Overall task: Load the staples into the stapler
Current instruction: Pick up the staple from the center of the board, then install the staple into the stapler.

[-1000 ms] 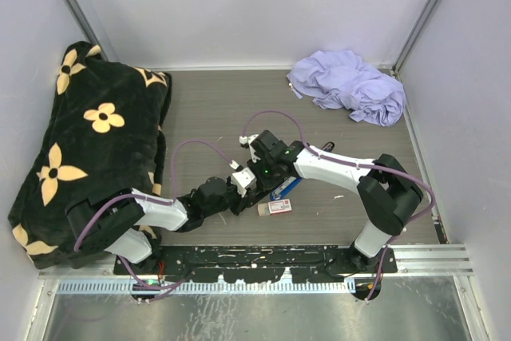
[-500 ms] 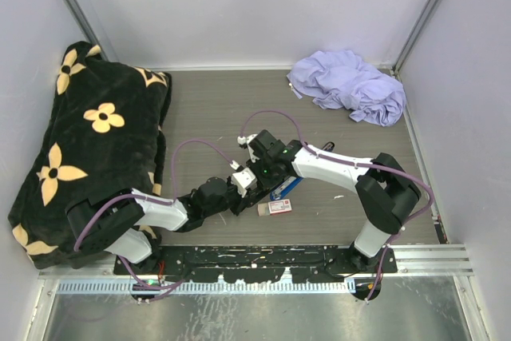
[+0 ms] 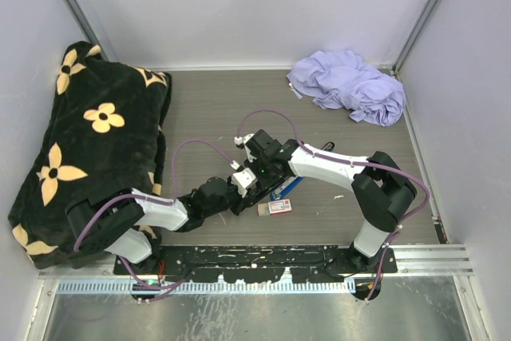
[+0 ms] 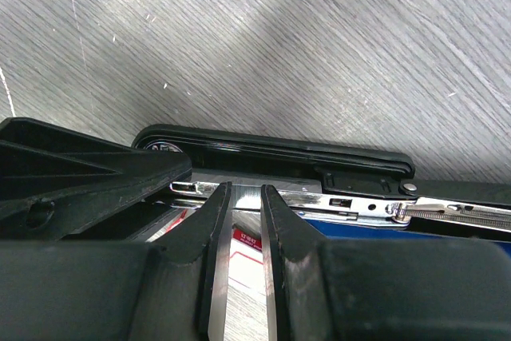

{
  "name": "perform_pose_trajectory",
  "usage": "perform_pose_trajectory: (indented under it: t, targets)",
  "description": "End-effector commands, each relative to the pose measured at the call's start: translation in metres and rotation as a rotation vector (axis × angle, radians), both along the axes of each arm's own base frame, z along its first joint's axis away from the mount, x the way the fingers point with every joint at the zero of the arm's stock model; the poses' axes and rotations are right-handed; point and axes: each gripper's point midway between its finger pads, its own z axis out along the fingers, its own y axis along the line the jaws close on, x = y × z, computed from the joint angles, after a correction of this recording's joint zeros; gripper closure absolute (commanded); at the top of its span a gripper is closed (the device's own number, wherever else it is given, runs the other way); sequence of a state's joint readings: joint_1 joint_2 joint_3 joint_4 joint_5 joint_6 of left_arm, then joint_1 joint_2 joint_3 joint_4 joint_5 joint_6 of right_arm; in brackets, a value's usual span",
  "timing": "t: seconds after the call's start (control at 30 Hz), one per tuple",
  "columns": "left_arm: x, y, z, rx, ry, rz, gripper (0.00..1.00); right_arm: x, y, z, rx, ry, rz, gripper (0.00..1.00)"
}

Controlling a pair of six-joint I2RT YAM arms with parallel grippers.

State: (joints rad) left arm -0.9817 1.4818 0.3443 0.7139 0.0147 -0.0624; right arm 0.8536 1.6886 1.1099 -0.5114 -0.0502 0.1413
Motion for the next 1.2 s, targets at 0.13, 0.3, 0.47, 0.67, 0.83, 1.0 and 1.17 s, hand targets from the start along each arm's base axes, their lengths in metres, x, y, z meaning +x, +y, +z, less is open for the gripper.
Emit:
perform_pose_trajectory:
  t: [0.13,0.3,0.47,0.67,0.83,1.0,1.17]
  targets:
    - [0.0,-0.013,0.013,-0.031,-0.022,-0.032,0.85,0.006,0.006,0.008,0.004,-0.037,0.008,0.8]
    - [0.001,-0.013,0.012,-0.027,-0.02,-0.028,0.85,0.005,0.007,0.01,0.009,-0.038,0.009,0.8]
    - [0.001,-0.013,0.012,-0.027,-0.02,-0.03,0.86,0.006,0.007,0.02,0.019,-0.052,-0.001,0.8]
    - [0.001,-0.013,0.012,-0.027,-0.019,-0.029,0.86,0.006,0.008,0.029,0.035,-0.059,-0.007,0.8]
    - [0.0,-0.013,0.013,-0.027,-0.02,-0.031,0.86,0.006,0.007,0.028,0.033,-0.056,-0.009,0.8]
    - [0.0,-0.013,0.013,-0.027,-0.02,-0.031,0.87,0.005,0.009,0.023,0.032,-0.048,-0.005,0.8]
    - [0.0,-0.013,0.014,-0.027,-0.023,-0.03,0.87,0.005,0.009,0.019,0.026,-0.045,-0.003,0.8]
